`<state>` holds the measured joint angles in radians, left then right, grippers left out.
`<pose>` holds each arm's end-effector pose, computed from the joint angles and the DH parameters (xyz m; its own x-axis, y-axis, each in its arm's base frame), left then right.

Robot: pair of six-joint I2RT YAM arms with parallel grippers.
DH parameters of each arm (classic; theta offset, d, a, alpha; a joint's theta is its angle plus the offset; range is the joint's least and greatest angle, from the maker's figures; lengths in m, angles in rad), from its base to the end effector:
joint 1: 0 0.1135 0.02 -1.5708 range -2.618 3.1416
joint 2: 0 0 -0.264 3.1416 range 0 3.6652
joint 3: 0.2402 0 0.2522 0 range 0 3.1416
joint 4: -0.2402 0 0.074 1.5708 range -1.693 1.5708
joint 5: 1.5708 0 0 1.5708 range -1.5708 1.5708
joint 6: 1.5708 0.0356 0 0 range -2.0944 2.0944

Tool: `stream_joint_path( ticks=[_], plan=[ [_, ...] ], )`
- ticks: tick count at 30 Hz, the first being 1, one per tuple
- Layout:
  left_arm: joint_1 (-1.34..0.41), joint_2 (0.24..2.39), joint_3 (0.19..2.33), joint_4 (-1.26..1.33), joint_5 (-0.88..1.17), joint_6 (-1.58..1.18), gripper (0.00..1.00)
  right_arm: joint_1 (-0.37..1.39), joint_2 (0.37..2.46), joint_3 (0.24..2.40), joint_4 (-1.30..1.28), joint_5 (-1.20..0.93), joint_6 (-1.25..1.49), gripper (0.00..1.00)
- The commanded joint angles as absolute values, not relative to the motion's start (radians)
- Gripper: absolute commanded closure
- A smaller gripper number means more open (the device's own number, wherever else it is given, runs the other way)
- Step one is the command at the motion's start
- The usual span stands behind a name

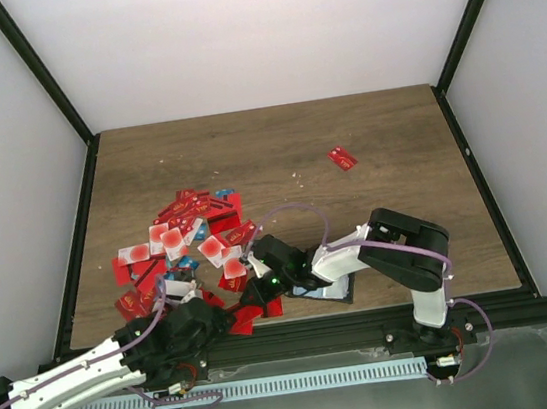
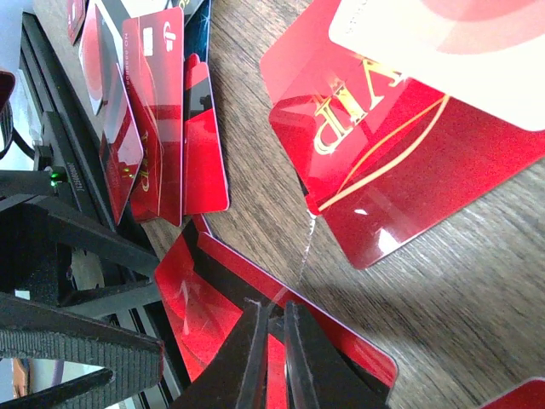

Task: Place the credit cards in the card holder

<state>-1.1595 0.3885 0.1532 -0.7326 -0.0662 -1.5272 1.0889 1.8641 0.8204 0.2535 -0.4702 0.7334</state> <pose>0.0381 -0.0815 0.1245 -0.9131 -0.4000 -0.0792 -0.2898 0.7732 -0.5641 0.1460 0.3139 0.1096 -0.8723 -0.3802 -0.3073 -0.4762 0.5185 0.7102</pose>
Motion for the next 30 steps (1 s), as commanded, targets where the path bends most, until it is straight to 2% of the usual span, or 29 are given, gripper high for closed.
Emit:
stream_joint_path(
  ticks=[1, 11, 19, 25, 30],
  plan=[
    [-1.16, 0.366, 0.063, -0.628, -0.152, -1.537, 0.39, 1.088, 1.904, 0.818, 0.176, -0.421, 0.713, 0.91],
    [-1.16, 0.279, 0.066, -0.621, -0.233, -1.531, 0.7, 1.089, 1.904, 0.817, 0.171, -0.425, 0.706, 0.91],
    [-1.16, 0.274, 0.068, -0.612, -0.27, -1.523, 0.8, 1.087, 1.896, 0.824, 0.164, -0.425, 0.703, 0.91],
    [-1.16, 0.274, 0.079, -0.605, -0.3, -1.504, 0.96, 1.085, 1.88, 0.826, 0.158, -0.425, 0.701, 0.91],
    [-1.161, 0.274, 0.098, -0.617, -0.315, -1.484, 0.96, 1.077, 1.862, 0.839, 0.146, -0.421, 0.699, 0.91]
  ],
)
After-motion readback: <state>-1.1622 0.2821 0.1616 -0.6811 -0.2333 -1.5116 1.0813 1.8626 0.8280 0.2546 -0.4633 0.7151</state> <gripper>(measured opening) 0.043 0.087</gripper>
